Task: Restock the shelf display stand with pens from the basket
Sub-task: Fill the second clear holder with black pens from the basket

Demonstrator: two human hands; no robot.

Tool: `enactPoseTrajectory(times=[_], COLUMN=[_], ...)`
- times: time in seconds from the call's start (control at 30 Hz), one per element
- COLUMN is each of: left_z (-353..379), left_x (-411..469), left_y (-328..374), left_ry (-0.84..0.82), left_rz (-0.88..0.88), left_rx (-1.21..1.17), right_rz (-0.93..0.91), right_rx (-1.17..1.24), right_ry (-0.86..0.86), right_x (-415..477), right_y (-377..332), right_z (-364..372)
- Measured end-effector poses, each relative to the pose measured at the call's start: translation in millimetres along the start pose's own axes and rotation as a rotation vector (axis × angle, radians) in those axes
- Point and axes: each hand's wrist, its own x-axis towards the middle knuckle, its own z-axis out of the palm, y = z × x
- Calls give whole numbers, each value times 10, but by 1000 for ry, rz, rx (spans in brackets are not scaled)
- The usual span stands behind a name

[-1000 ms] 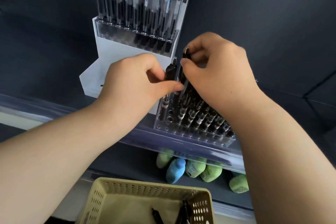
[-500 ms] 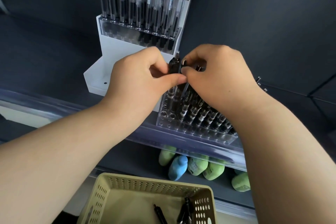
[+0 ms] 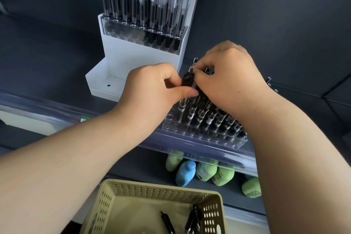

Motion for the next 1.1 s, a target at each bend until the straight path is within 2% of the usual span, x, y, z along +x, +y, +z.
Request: enactPoseTrajectory(times=[0.17,0.67,1.0,1.1], left_z=[93,148,86,32], left_x=[9,-23,-7,-30], left_y=[-89,-199,-204,-164], left_ry=[-72,-80,-118,-106], left_rz=[-16,-22,-91,-55], left_rx=[81,93,112,133], right_rz=[-14,-45,-80,-85], right_rx=[16,15,21,29], right_ry=[41,69,232,301], right_x=[17,-64,-261,-428], right_y=[26,14,105,158], right_z=[17,34,-65,22])
